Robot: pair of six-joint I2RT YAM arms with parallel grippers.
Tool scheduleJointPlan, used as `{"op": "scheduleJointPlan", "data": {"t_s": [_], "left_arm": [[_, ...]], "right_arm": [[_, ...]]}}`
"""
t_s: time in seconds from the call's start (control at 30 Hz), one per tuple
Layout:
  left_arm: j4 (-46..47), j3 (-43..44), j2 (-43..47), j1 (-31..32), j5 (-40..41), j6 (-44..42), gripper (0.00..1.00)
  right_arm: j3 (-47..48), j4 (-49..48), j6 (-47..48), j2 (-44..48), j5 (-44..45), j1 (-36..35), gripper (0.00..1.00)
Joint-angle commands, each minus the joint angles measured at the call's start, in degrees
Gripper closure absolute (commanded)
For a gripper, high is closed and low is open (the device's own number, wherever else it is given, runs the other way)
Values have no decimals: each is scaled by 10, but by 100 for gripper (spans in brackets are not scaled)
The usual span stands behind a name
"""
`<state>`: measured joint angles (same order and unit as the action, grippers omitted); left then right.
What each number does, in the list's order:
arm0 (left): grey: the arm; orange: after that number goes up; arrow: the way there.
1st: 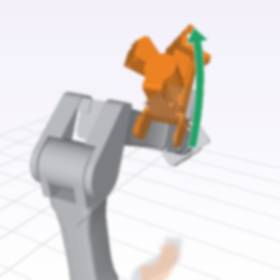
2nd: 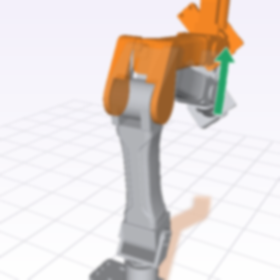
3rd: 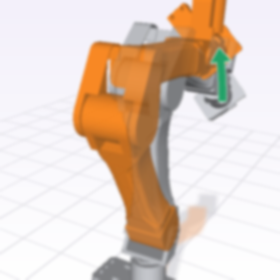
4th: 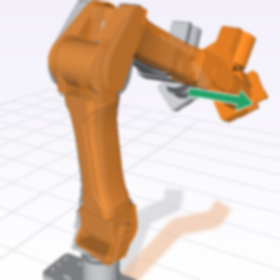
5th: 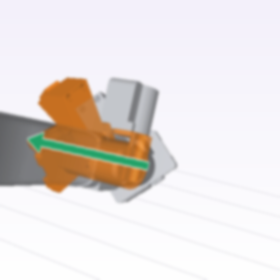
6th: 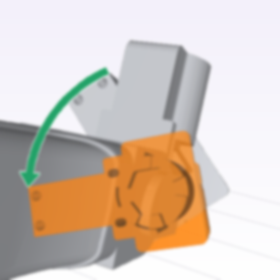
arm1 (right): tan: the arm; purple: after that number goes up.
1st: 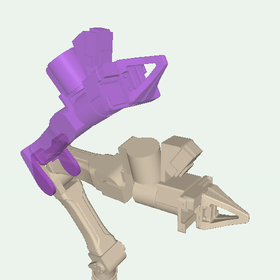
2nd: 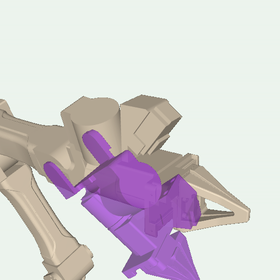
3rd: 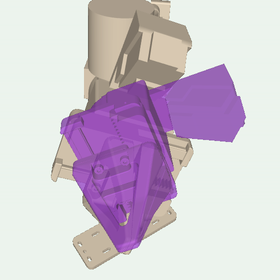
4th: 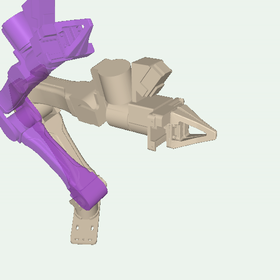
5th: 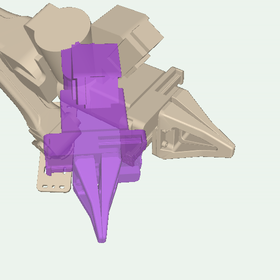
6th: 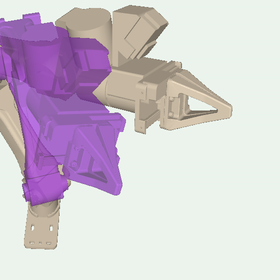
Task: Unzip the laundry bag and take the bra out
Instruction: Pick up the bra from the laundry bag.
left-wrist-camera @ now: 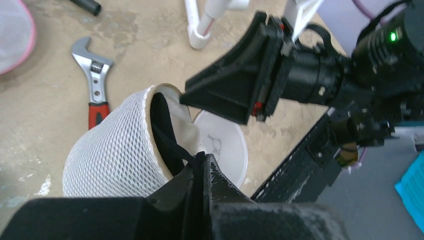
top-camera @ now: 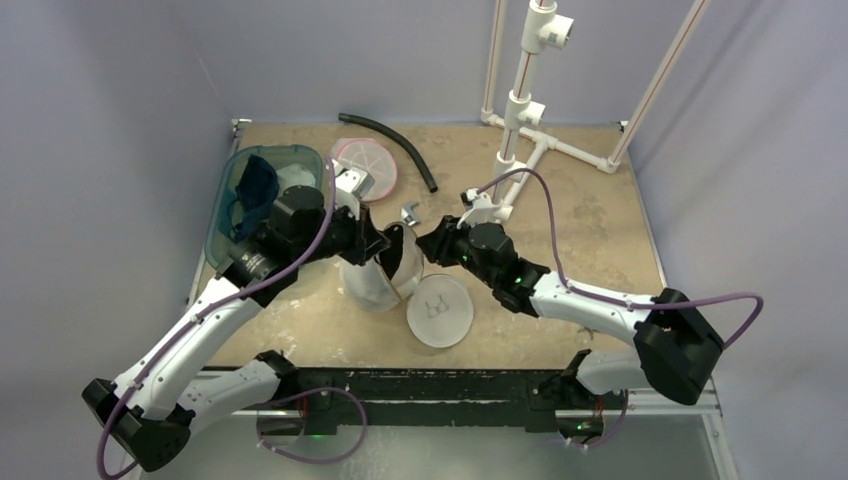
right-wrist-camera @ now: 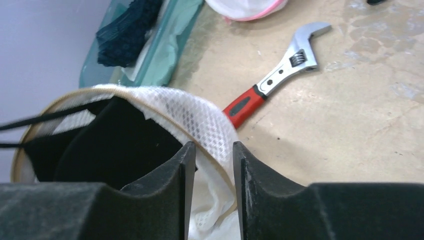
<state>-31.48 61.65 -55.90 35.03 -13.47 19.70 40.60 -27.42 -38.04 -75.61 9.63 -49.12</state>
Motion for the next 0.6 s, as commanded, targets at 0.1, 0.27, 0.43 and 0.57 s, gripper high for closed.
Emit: {"op": "scheduleJointPlan", "data": {"t_s": [0.1, 0.27, 0.43, 0.57], "left_arm": [[53, -46, 26, 2, -155, -41, 100], [88, -67, 42, 2, -233, -51, 100], [113, -77, 70, 2, -247, -62, 100], [98, -74, 83, 2, -228, -86, 100]], "right_arm": [[14, 23, 8, -17, 34, 5, 69], [-10, 12, 3, -23, 11, 5, 66], [-49, 10, 8, 29, 17, 6, 55], [-84, 4, 42, 118, 8, 5, 38]]}}
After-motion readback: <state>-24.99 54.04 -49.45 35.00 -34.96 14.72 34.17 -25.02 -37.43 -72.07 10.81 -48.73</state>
